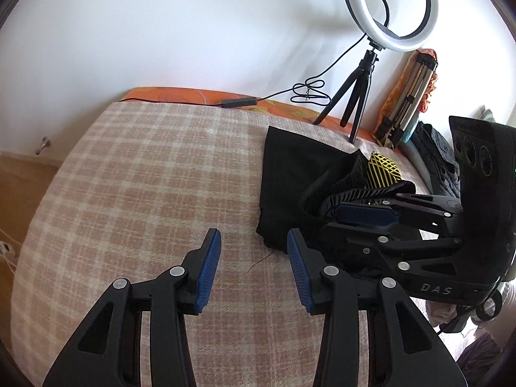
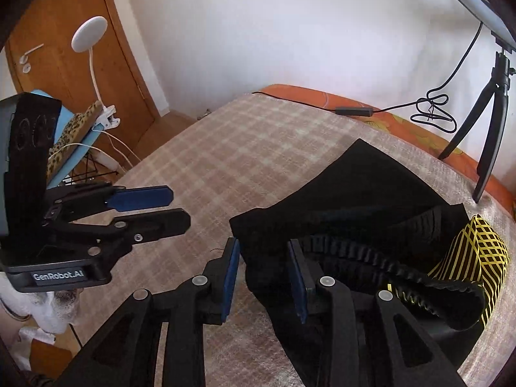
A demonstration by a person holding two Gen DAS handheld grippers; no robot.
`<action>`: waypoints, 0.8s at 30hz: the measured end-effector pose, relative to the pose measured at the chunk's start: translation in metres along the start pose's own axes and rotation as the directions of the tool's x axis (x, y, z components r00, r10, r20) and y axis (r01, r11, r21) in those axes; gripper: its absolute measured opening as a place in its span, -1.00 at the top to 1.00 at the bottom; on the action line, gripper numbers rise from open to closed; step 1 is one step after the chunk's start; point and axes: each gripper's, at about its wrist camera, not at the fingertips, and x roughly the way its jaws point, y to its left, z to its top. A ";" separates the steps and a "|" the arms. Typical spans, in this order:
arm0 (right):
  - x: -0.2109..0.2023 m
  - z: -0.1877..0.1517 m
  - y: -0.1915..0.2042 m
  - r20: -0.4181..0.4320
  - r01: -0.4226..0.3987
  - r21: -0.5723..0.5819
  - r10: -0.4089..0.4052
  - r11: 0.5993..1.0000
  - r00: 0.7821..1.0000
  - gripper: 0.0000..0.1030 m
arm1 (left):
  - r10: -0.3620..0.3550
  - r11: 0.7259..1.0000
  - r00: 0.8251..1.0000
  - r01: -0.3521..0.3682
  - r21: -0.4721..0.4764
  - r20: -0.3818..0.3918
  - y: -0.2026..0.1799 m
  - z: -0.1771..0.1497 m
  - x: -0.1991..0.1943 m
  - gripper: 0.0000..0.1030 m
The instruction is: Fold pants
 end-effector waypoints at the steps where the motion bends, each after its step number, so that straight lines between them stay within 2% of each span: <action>1: -0.012 0.000 -0.001 0.014 -0.026 0.001 0.026 1.000 1.000 0.20 | -0.013 1.000 1.000 0.013 0.006 -0.003 -0.003 0.001 0.002 0.08; 3: -0.037 -0.004 -0.008 0.046 -0.067 0.004 0.066 0.998 0.997 0.12 | -0.045 0.999 0.999 0.046 0.021 -0.012 -0.012 0.002 0.006 0.01; 5: -0.063 -0.010 -0.020 0.083 -0.062 0.024 0.060 0.998 0.995 -0.04 | -0.074 0.996 0.997 0.075 0.050 -0.023 -0.023 0.005 0.010 0.00; 7: -0.083 -0.020 -0.039 0.096 -0.071 0.077 0.064 0.994 0.993 -0.07 | -0.096 0.991 0.995 0.099 0.090 -0.035 -0.035 0.008 0.014 -0.11; 8: -0.090 -0.026 -0.050 0.097 -0.066 0.110 0.055 0.992 0.994 -0.07 | -0.101 0.987 0.994 0.106 0.117 -0.047 -0.041 0.009 0.018 -0.21; 9: -0.094 -0.032 -0.061 0.091 -0.043 0.145 0.029 0.989 0.995 -0.07 | -0.098 0.985 0.994 0.105 0.140 -0.056 -0.047 0.010 0.022 -0.22; 12: -0.094 -0.045 -0.094 0.034 0.016 0.257 -0.026 0.966 0.999 -0.11 | -0.067 0.980 0.993 0.083 0.180 -0.094 -0.058 0.012 0.041 -0.22; 14: -0.087 -0.051 -0.117 0.006 0.033 0.350 -0.037 0.936 0.999 -0.11 | -0.046 0.981 0.993 0.066 0.184 -0.111 -0.061 0.012 0.052 -0.22; 17: -0.076 -0.052 -0.142 0.002 -0.007 0.434 0.007 0.901 1.000 -0.11 | -0.026 0.979 0.993 0.049 0.197 -0.116 -0.064 0.011 0.062 -0.22; 20: -0.064 -0.042 -0.153 0.004 -0.049 0.464 0.053 0.884 0.999 -0.11 | -0.029 0.981 0.993 0.050 0.188 -0.114 -0.064 0.012 0.066 -0.21; 22: -0.056 -0.032 -0.155 0.001 -0.074 0.472 0.083 0.879 0.997 -0.11 | -0.041 0.980 0.993 0.061 0.188 -0.108 -0.064 0.012 0.066 0.01; 24: -0.047 -0.021 -0.158 -0.013 -0.079 0.486 0.098 0.870 0.995 -0.11 | -0.024 0.976 0.995 0.044 0.215 -0.093 -0.066 0.011 0.065 0.47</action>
